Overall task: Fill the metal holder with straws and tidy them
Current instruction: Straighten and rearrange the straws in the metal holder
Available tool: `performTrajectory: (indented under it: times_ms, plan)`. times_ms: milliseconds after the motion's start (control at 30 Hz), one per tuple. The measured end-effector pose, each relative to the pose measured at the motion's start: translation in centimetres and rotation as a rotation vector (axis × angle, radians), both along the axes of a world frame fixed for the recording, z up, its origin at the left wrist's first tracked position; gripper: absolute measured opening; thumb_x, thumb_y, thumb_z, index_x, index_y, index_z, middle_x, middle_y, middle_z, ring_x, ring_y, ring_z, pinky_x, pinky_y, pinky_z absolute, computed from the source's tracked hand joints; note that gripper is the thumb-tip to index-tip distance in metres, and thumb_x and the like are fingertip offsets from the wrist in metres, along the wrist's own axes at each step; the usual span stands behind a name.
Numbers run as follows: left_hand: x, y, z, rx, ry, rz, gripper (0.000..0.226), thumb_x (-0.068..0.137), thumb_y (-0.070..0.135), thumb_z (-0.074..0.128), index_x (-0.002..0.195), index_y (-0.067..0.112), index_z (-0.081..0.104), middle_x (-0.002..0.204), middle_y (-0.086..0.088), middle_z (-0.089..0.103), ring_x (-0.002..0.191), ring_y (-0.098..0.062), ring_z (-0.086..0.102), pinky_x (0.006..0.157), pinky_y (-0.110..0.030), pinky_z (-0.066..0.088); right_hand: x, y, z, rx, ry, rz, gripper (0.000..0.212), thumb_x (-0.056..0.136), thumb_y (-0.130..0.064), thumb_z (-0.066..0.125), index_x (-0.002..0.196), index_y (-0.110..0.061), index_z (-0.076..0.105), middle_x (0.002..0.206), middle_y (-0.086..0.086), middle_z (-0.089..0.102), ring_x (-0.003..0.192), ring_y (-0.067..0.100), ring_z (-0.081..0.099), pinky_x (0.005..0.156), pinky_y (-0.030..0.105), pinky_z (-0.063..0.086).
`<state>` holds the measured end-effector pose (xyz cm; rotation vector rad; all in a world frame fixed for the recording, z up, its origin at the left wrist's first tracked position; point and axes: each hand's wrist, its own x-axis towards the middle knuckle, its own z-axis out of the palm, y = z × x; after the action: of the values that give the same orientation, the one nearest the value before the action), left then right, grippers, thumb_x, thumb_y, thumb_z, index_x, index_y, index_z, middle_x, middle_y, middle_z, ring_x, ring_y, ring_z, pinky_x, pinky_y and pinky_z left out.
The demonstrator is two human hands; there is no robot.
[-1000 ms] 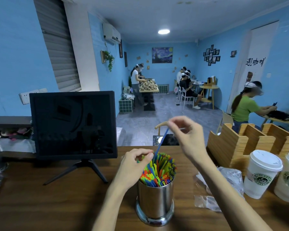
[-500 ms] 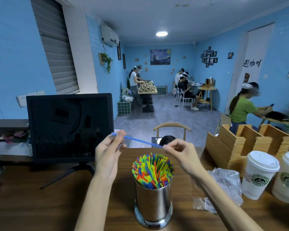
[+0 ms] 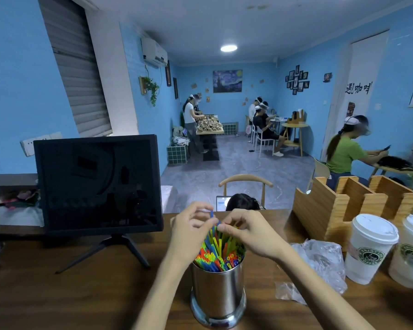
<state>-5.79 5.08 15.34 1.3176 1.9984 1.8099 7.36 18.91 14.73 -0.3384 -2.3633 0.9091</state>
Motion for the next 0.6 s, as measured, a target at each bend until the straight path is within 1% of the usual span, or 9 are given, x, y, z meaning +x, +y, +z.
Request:
performTrajectory:
  times_ms: [100,133,200,300,333,400,467,600]
  plan:
    - [-0.6,-0.3,-1.2,-0.219,0.263,0.036,0.013,0.087,0.025,0.077,0.095,0.035,0.078,0.097,0.018,0.069,0.098,0.001,0.061,0.083,-0.018,0.050,0.2,-0.2,0.0,0.007,0.029,-0.008,0.020,0.093,-0.042,0.071,0.083,-0.026,0.076,0.084,-0.014,0.071,0.083,0.009,0.066,0.075,0.030,0.052]
    - [-0.7,-0.5,-1.4,-0.259,0.305,0.039,0.010,0.089,0.028,0.075,0.095,0.035,0.079,0.100,0.019,0.067,0.104,0.002,0.055,0.088,-0.019,0.047,0.3,-0.3,-0.1,0.009,0.039,-0.008,0.019,0.094,-0.041,0.070,0.083,-0.027,0.076,0.084,-0.015,0.071,0.084,0.009,0.066,0.076,0.031,0.052]
    - [-1.0,-0.8,-1.6,-0.242,0.331,0.025,0.009,0.092,0.031,0.071,0.092,0.035,0.079,0.101,0.023,0.066,0.109,0.001,0.051,0.091,-0.019,0.043,0.4,-0.5,-0.3,0.020,0.048,-0.005,0.017,0.093,-0.042,0.071,0.081,-0.031,0.074,0.084,-0.018,0.069,0.087,0.009,0.064,0.076,0.028,0.050]
    - [-1.1,-2.0,-1.3,-0.093,0.290,0.025,0.010,0.092,0.028,0.071,0.091,0.037,0.077,0.098,0.017,0.063,0.102,-0.004,0.057,0.084,-0.016,0.043,0.2,-0.8,-0.7,0.072,0.039,0.019,0.015,0.091,-0.046,0.072,0.083,-0.033,0.072,0.086,-0.017,0.066,0.092,0.009,0.061,0.080,0.022,0.047]
    - [-1.3,-2.4,-1.3,-0.093,0.297,0.023,0.009,0.089,0.028,0.074,0.087,0.036,0.075,0.094,0.016,0.062,0.099,-0.006,0.058,0.081,-0.016,0.043,0.1,-0.8,-0.8,0.088,0.026,0.031,0.017,0.090,-0.049,0.073,0.086,-0.032,0.073,0.089,-0.016,0.065,0.095,0.008,0.061,0.084,0.022,0.046]
    - [-1.5,-3.2,-1.4,-0.203,0.359,-0.014,0.007,0.083,0.032,0.077,0.082,0.037,0.073,0.088,0.017,0.060,0.095,-0.006,0.055,0.077,-0.018,0.041,0.1,-1.0,-1.1,0.093,-0.007,0.069,0.022,0.086,-0.054,0.073,0.093,-0.033,0.075,0.095,-0.014,0.065,0.100,0.006,0.059,0.088,0.023,0.046]
    - [-1.6,-3.5,-1.6,-0.308,0.413,-0.044,0.010,0.079,0.036,0.076,0.085,0.041,0.071,0.087,0.018,0.059,0.094,-0.005,0.053,0.076,-0.020,0.041,0.0,-1.0,-1.3,0.126,-0.032,0.084,0.022,0.085,-0.052,0.075,0.098,-0.034,0.075,0.097,-0.015,0.064,0.102,0.005,0.057,0.089,0.023,0.045]
    - [-1.8,-3.5,-1.6,-0.332,0.384,0.022,0.010,0.080,0.040,0.078,0.084,0.046,0.071,0.088,0.023,0.062,0.095,-0.007,0.055,0.079,-0.023,0.045,-0.2,-1.0,-1.6,0.158,-0.059,0.066,0.018,0.085,-0.046,0.071,0.100,-0.034,0.074,0.099,-0.016,0.062,0.101,0.008,0.055,0.089,0.033,0.047]
